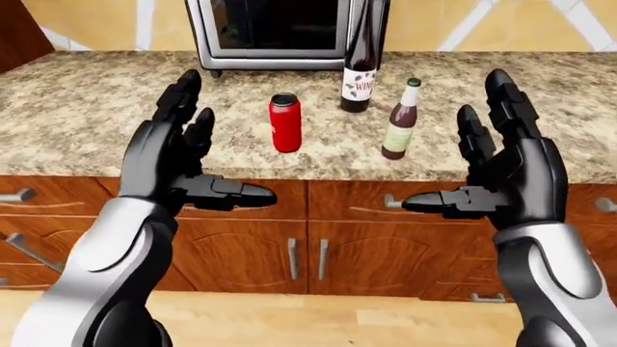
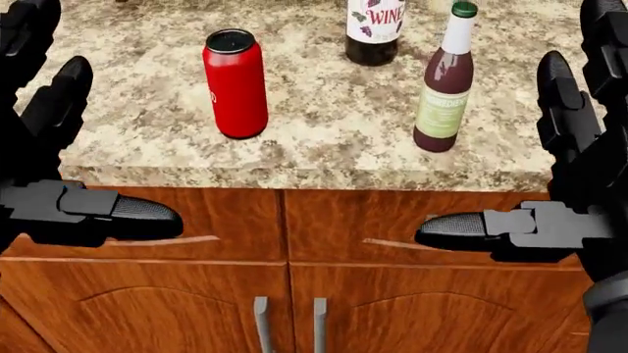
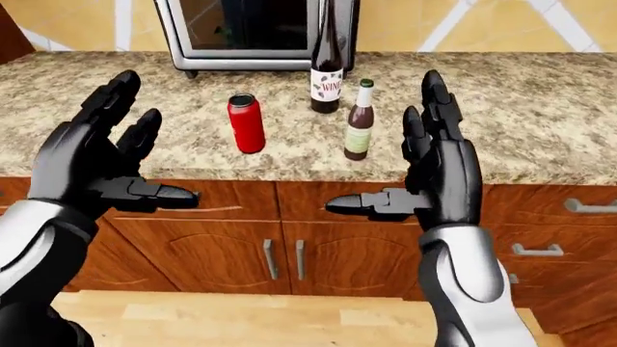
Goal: Move the drinks to the dining counter.
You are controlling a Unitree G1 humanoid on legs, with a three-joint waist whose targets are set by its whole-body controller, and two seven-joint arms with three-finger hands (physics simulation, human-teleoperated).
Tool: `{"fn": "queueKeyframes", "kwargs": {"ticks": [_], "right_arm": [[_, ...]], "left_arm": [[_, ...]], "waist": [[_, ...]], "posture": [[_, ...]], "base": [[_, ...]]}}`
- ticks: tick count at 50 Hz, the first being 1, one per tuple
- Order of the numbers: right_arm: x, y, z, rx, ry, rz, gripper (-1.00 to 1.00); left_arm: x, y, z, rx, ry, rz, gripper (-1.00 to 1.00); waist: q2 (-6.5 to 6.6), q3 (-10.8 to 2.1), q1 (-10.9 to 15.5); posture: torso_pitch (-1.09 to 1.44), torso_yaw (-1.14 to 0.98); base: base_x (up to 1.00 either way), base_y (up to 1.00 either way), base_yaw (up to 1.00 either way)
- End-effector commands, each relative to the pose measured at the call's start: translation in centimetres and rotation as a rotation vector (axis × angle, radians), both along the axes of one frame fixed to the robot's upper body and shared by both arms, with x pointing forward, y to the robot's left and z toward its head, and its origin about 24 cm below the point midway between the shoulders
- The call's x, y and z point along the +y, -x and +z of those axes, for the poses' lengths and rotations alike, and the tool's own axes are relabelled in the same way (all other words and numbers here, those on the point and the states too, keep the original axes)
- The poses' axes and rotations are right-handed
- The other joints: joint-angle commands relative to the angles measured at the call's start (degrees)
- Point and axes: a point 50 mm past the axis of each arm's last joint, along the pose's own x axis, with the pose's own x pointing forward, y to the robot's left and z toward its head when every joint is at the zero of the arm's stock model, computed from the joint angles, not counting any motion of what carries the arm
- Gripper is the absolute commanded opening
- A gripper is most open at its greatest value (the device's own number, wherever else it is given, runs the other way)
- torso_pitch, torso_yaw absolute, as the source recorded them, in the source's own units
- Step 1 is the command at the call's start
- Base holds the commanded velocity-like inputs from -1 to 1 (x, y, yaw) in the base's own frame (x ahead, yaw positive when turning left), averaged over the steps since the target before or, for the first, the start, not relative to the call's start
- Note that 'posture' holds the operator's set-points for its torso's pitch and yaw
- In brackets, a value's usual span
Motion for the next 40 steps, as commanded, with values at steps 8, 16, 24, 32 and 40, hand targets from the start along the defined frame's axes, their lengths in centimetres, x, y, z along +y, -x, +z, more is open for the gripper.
{"fn": "queueKeyframes", "kwargs": {"ticks": [8, 16, 24, 32, 40], "right_arm": [[-1.1, 1.0, 1.2, -0.078, -0.025, -0.023, 1.0], [-2.1, 1.4, 0.9, -0.083, -0.027, -0.064, 1.0], [-2.4, 1.3, 0.6, -0.08, -0.023, -0.083, 1.0], [-2.5, 1.5, 0.9, -0.084, 0.003, -0.092, 1.0], [-3.3, 1.9, 1.3, -0.091, 0.039, -0.141, 1.0]], "left_arm": [[-0.1, 0.3, 1.3, -0.065, -0.01, 0.007, 1.0], [-0.2, 0.2, 1.1, -0.062, -0.012, 0.007, 1.0], [0.0, 0.1, 1.0, -0.063, -0.01, 0.01, 1.0], [0.1, 0.3, 1.0, -0.064, -0.009, 0.011, 1.0], [-0.1, 0.5, 1.5, -0.069, -0.013, 0.007, 1.0]], "waist": [[1.28, -1.06, 1.79], [-2.63, -0.86, 2.41], [-0.02, -1.29, 0.64], [0.2, -1.81, 0.51], [-1.27, -2.09, 1.12]], "posture": [[0.0, 0.0], [0.0, 0.0], [0.0, 0.0], [0.0, 0.0], [0.0, 0.0]], "base": [[0.34, -0.05, 0.0], [0.06, 0.0, 0.0], [0.14, 0.0, 0.0], [0.02, 0.0, 0.0], [0.0, 0.0, 0.0]]}}
